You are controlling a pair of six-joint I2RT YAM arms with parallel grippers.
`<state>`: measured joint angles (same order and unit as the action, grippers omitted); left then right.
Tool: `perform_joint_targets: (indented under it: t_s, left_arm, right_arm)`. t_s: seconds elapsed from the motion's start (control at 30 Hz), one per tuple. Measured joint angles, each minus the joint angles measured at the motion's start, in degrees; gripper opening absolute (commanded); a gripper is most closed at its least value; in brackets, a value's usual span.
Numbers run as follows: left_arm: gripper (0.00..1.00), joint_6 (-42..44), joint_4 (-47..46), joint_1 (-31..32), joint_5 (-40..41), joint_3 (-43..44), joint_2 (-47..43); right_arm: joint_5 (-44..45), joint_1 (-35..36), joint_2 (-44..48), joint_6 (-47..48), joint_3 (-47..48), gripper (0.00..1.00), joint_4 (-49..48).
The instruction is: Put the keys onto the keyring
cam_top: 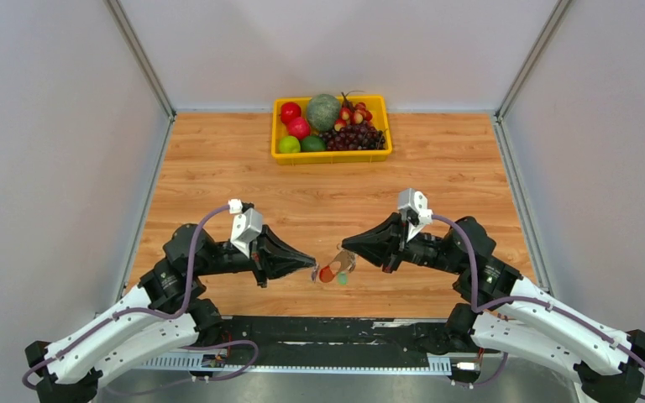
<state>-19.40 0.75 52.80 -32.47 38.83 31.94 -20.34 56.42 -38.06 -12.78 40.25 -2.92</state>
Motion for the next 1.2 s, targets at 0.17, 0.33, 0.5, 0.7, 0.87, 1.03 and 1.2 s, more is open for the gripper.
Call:
perform_joint_targets:
  t_s: [0.17,0.33,0.5,0.7,0.87,1.03,1.2]
  left_arm:
    - [0.00,-0.8,-2.3,0.0,0.1,0.0,1.0]
    - [0.00,-1.3,-3.6,0.0,1.1,0.0,2.2]
    - [0.00,-1.3,-3.6,0.0,1.9,0.0,3.3]
    - [0.00,-1.9,-3.5,0.0,2.6,1.6,4.4]
    - [0.00,-3.1,-3.6,0.0,2.5,4.4,4.2]
    - [0.00,-3.2,-3.5,0.0,2.5,6.2,3.8]
    - [0.00,-1.7,-0.9,0.0,2.7,7.9,4.7]
  right_arm:
    - [-0.1,0.0,0.0,-0.5,0.0,0.00,-2.8]
    - [0.3,0.2,-0.7,-0.8,0.0,0.00,-6.1]
    - [1.6,1.4,-2.1,-0.5,0.0,0.00,-7.0]
    - [4.9,2.6,-2.5,0.9,0.0,0.00,-7.0]
    - [6.8,2.7,-2.7,2.0,0.0,0.00,-7.0]
    - [8.1,2.7,-2.7,2.8,0.0,0.00,-6.7]
    - [8.8,2.8,-2.8,3.3,0.0,0.00,-6.3]
